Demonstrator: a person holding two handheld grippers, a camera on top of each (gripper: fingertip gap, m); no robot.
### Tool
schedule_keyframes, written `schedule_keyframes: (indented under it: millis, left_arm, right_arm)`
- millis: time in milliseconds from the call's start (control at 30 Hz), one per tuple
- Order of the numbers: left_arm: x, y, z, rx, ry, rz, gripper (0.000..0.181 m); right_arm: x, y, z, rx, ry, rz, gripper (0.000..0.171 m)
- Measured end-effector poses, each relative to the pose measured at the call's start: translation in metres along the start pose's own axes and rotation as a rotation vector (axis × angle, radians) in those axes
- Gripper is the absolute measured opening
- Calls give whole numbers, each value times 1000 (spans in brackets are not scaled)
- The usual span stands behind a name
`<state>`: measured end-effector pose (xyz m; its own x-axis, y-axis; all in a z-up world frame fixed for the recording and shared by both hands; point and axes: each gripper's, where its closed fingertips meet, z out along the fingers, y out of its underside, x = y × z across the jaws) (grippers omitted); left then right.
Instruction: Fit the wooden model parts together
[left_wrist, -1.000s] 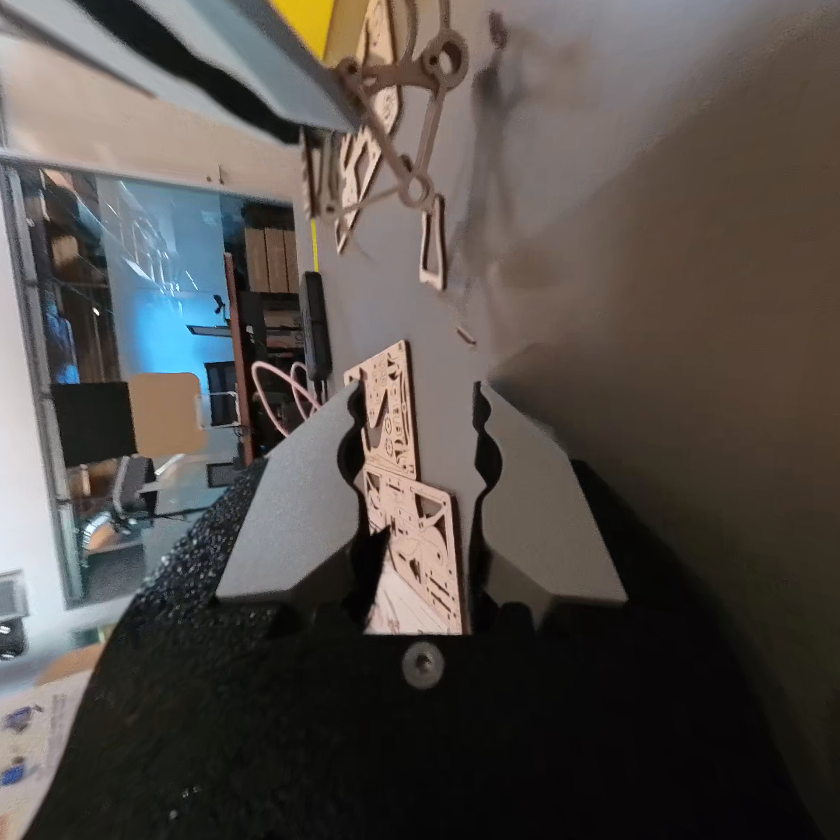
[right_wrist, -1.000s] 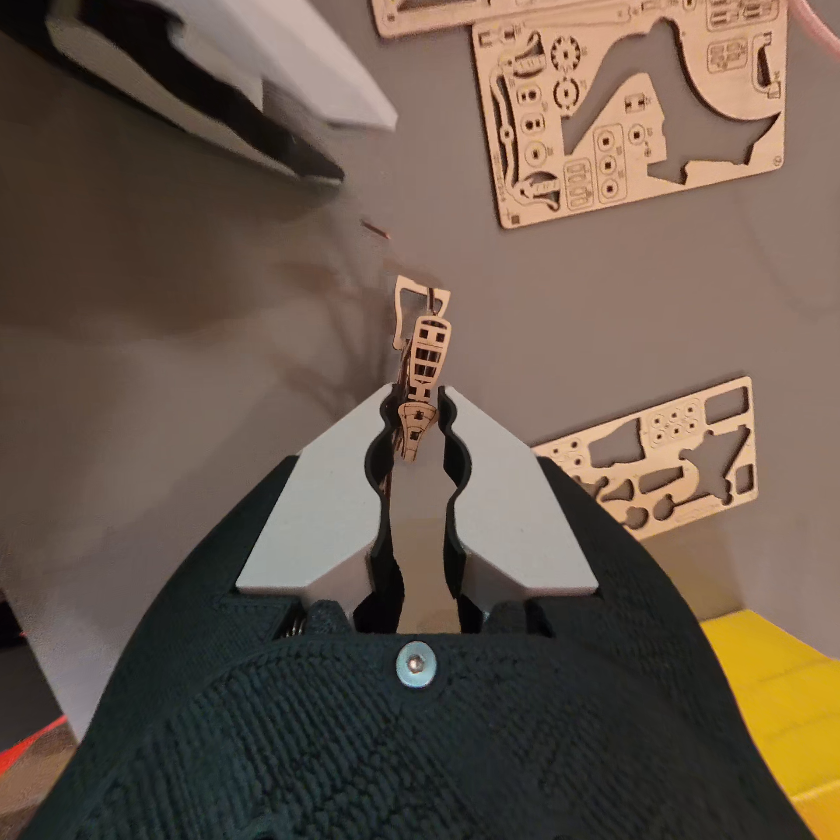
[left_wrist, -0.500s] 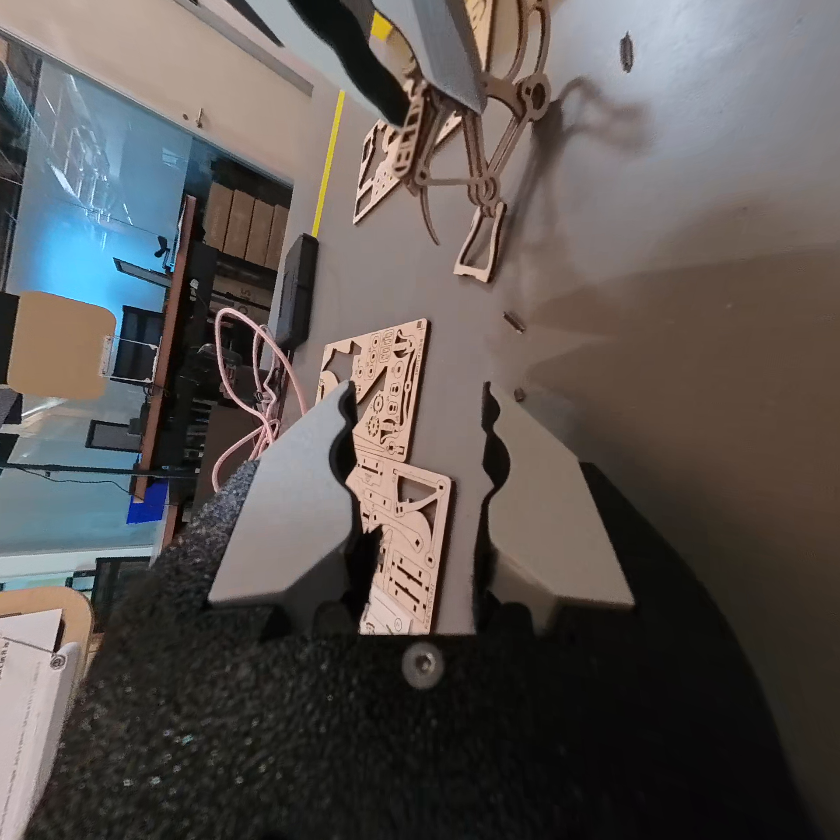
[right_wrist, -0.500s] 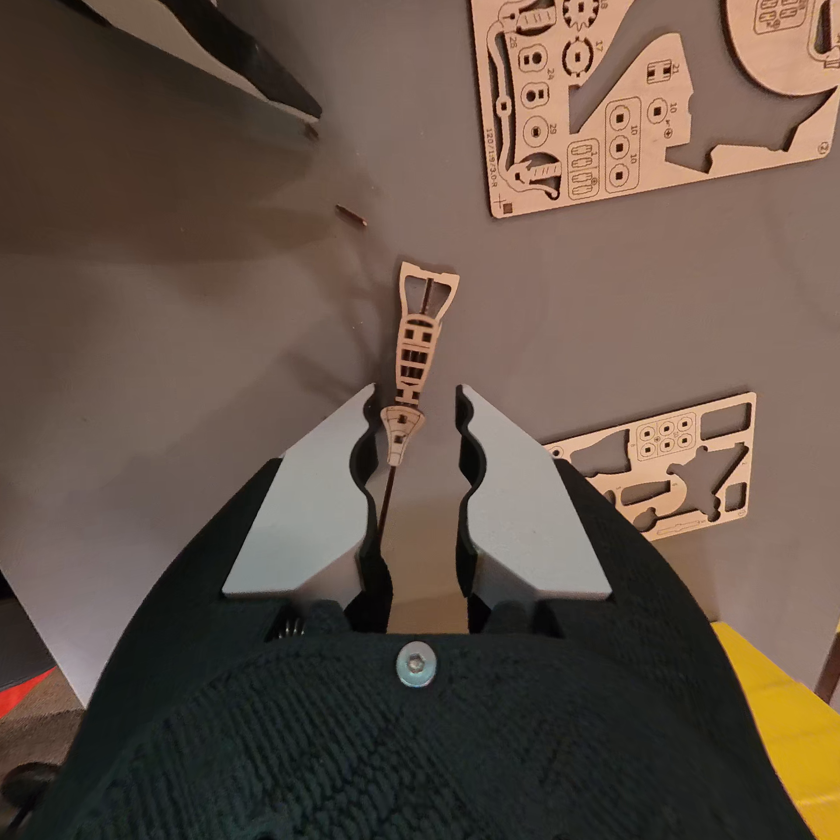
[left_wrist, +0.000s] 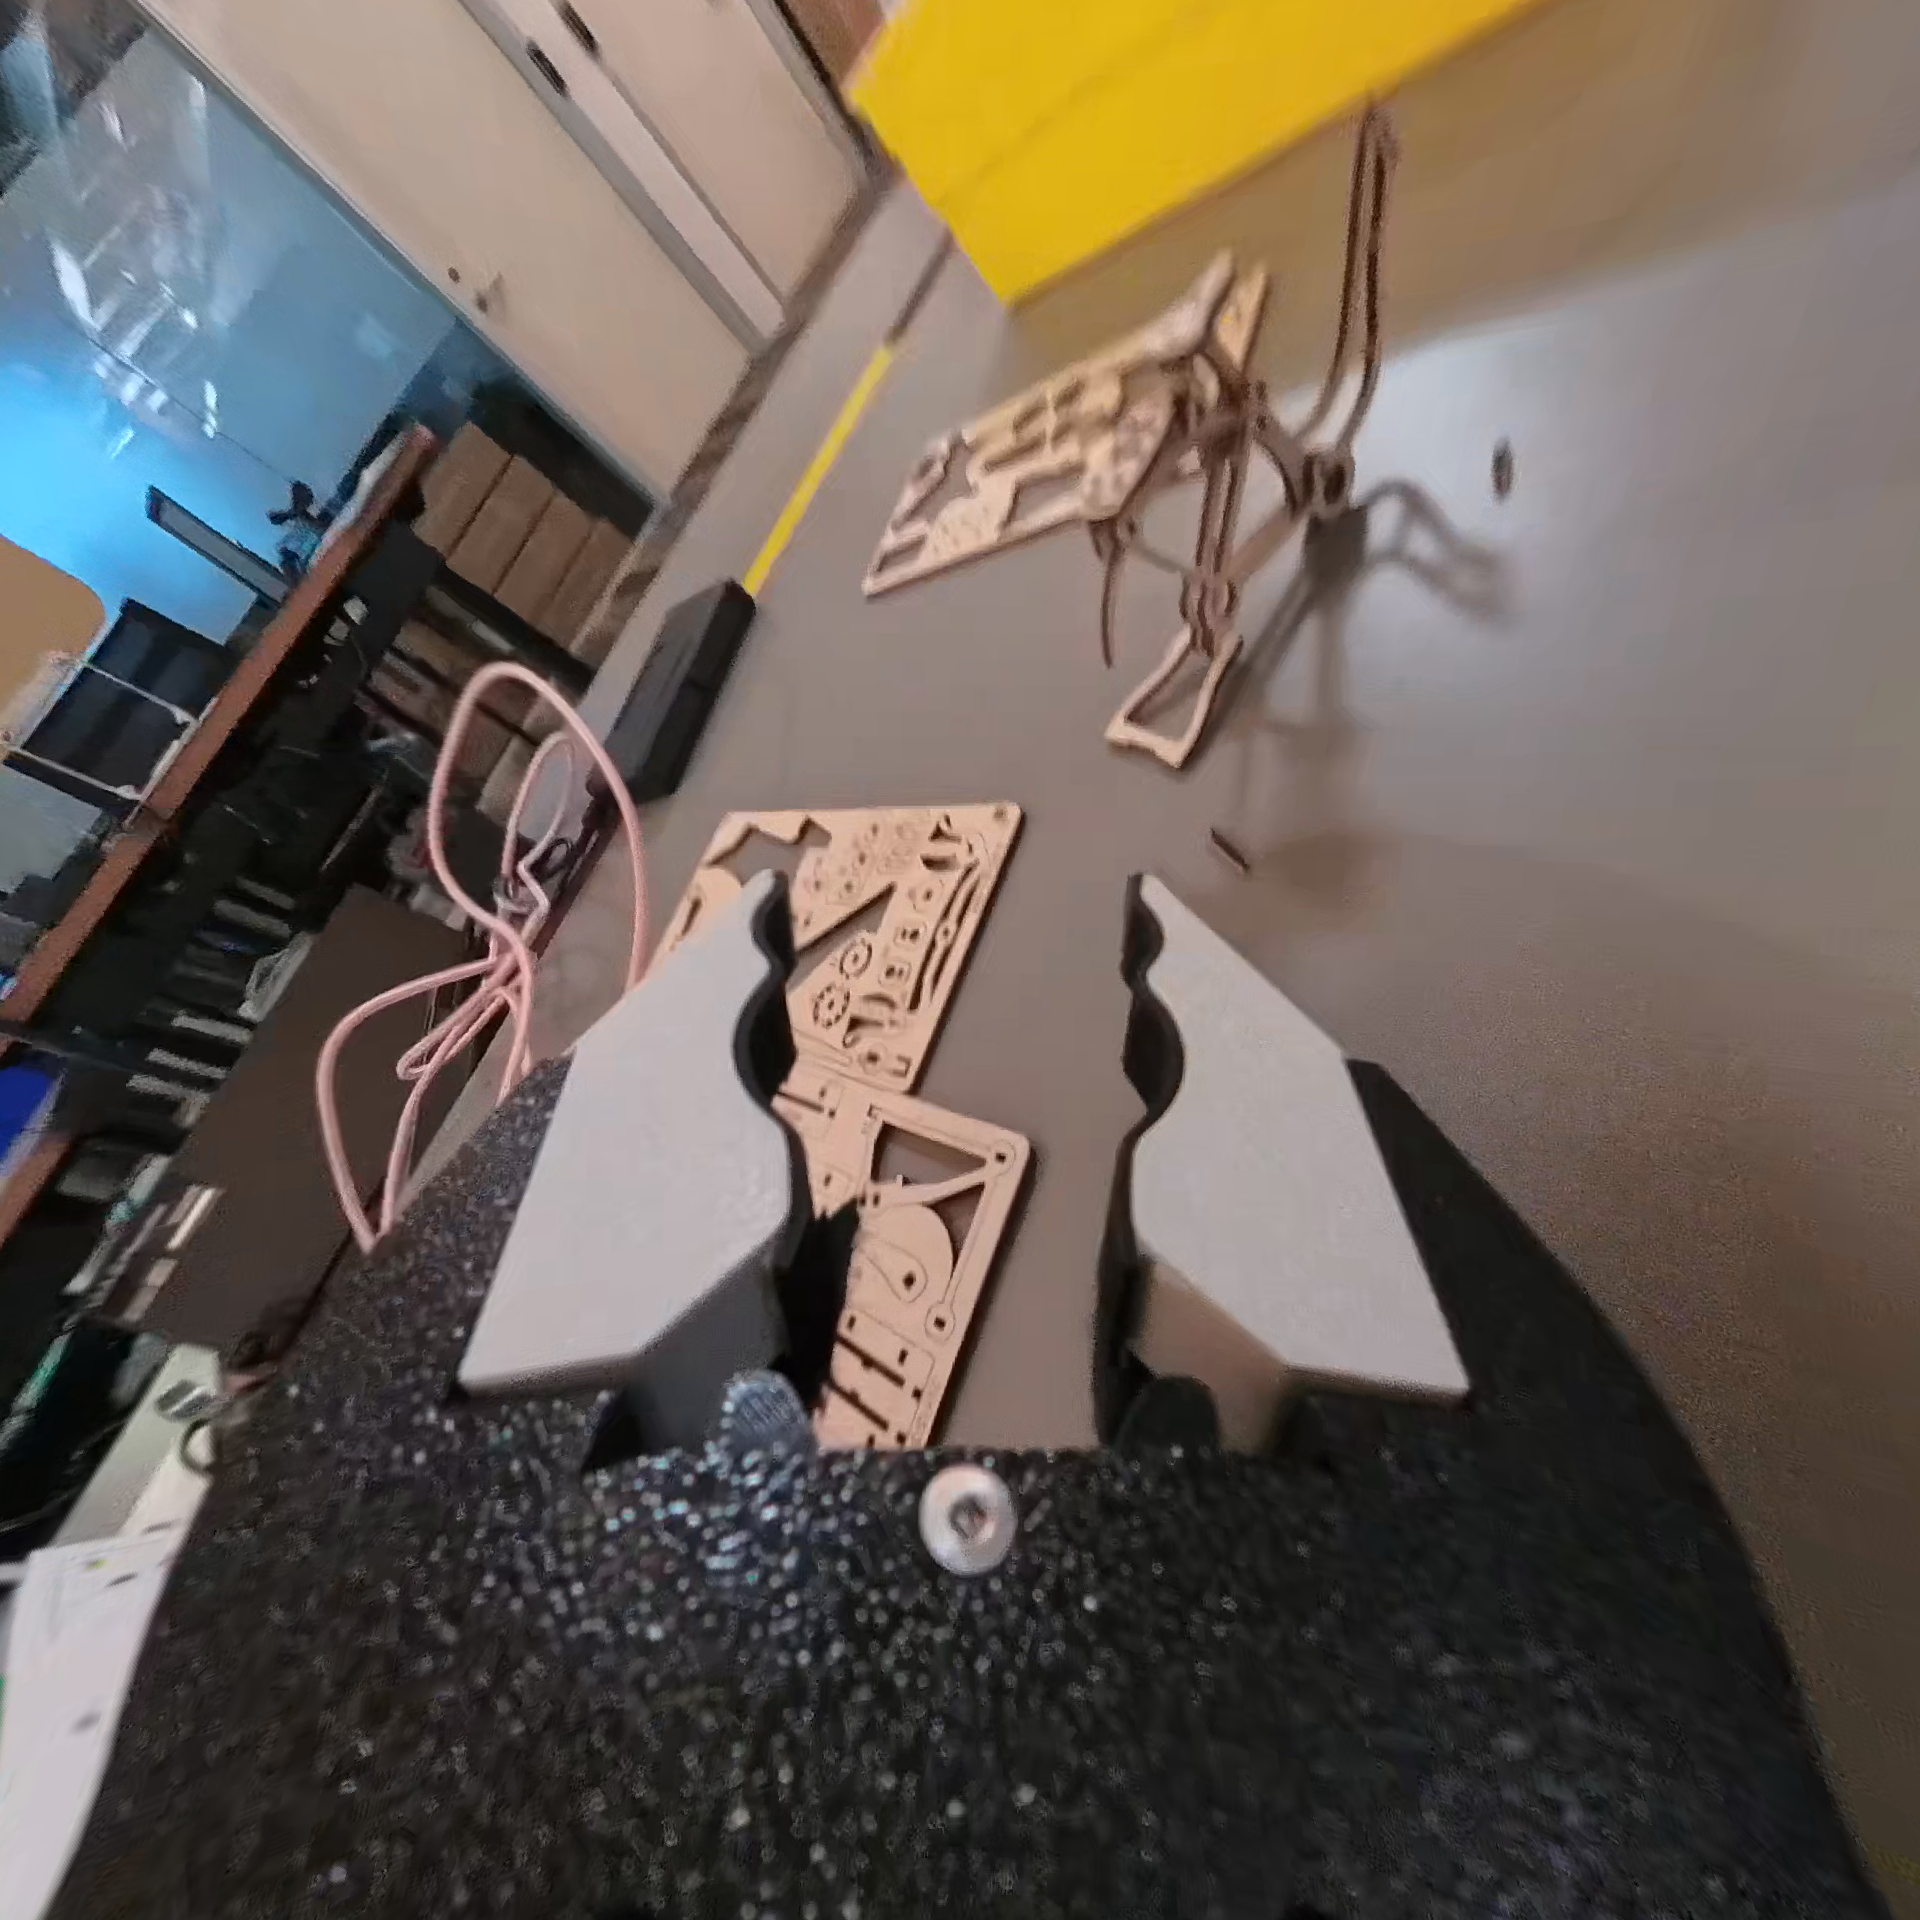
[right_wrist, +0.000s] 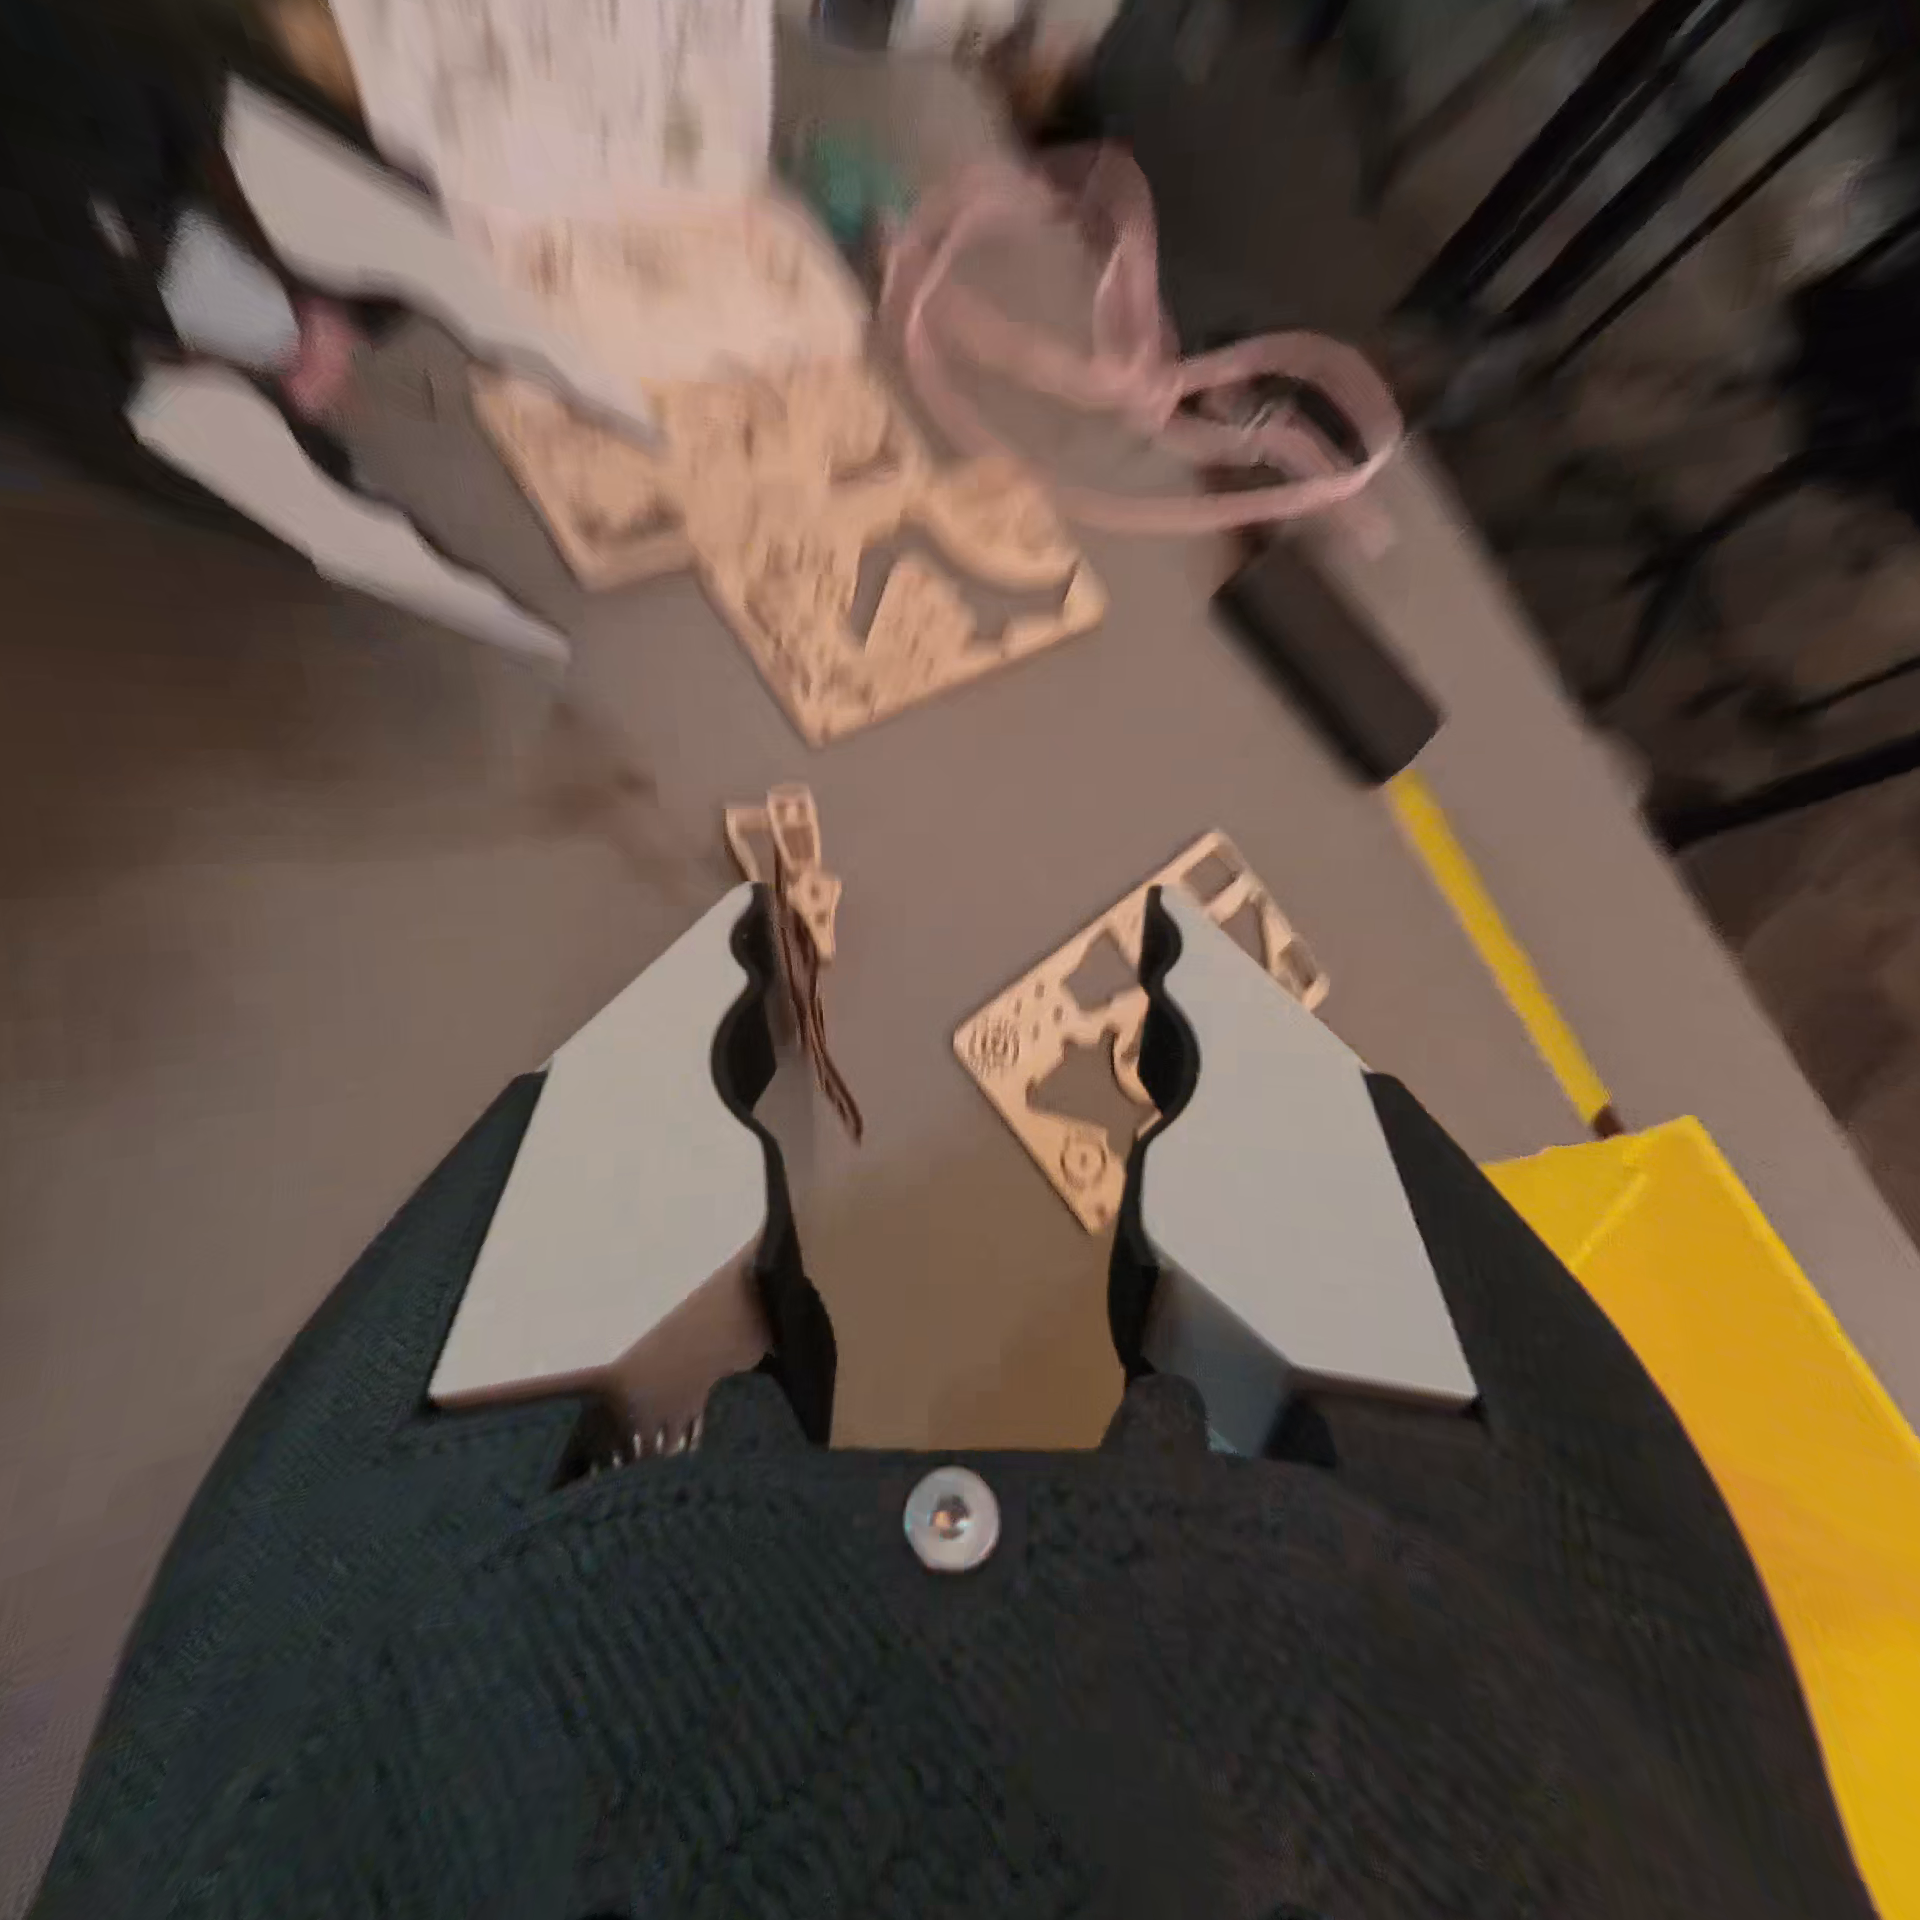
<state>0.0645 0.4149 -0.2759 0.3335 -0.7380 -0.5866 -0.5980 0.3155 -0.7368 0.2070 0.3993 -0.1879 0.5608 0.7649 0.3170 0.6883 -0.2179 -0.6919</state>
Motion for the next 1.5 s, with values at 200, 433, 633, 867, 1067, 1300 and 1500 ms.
schedule_keyframes:
  millis: [200,433,633,867,1067,1300,1500]
  left_arm:
    - [4,-64,-47,445,-73,92,0]
    - [40,-85,-56,551,2,157,0]
    - [27,-86,-63,612,-25,75,0]
    - [22,-81,-60,625,-6,-3,0]
    - [20,-76,-58,583,-13,52,0]
    - [27,-46,-49,401,34,150,0]
    - [22,-30,-47,314,26,200,0]
  right_arm:
    - [-38,-14,-15,578,256,16,0]
    - [-121,-46,39,741,159,-249,0]
    - [-150,-49,60,767,-17,-266,0]
    - [-156,-51,53,812,-64,-279,0]
    - [-154,-46,49,811,-94,-270,0]
    - [-152,-46,50,809,-109,-237,0]
    - [-147,-44,55,807,-159,-173,0]
